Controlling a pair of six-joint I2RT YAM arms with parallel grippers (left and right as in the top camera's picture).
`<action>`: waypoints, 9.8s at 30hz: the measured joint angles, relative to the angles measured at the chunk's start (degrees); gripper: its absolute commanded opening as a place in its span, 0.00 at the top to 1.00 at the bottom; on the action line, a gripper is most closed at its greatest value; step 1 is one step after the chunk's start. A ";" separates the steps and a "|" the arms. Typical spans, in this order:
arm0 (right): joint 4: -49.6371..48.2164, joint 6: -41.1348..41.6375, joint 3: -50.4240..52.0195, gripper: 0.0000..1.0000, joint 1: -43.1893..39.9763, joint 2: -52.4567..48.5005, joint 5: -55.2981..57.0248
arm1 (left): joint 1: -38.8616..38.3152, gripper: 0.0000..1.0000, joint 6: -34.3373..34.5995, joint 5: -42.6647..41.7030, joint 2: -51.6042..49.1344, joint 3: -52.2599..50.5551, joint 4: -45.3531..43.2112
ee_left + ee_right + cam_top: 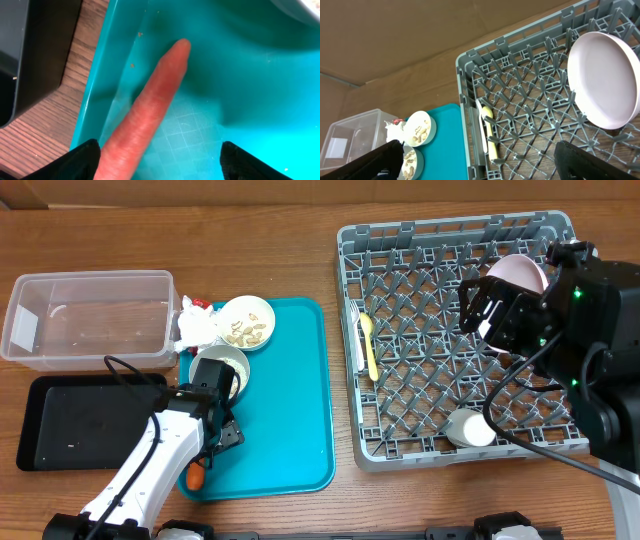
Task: Sort waste into correct bins and load items into the dishwasher rack
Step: 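Grasp the orange carrot on the teal tray with the left gripper, then carry the carrot left and drop it onto the black tray, then reach the left gripper to the front rice bowl and grasp its rim, then lift the bowl and tip its rice onto the black tray, then carry the emptied white bowl with the left gripper over the rack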
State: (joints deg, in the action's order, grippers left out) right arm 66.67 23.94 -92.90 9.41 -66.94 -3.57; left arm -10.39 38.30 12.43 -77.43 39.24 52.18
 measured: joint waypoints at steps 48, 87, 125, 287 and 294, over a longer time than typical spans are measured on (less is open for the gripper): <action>-0.17 0.00 0.00 0.00 0.00 -0.26 0.00 | 4.22 0.96 -1.22 9.31 0.61 16.11 12.00; 0.35 0.02 0.00 0.00 0.00 -0.26 0.00 | 28.04 0.45 -16.06 2.93 -11.76 28.02 13.86; 3.10 -0.04 0.00 0.00 0.00 -0.26 0.00 | -2.34 0.96 -18.91 -11.65 -34.14 37.22 5.60; 3.96 0.07 0.00 0.00 0.00 -0.26 1.88 | -8.15 0.96 1.88 -69.94 -20.37 11.98 -110.66; 4.50 0.07 0.00 0.00 0.00 -0.26 1.90 | -12.81 0.96 12.37 -65.53 -32.52 14.16 -118.88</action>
State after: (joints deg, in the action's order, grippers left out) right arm 71.18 24.01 -92.90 9.41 -67.20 -1.67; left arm -23.20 50.68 -53.10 -109.95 53.41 -66.70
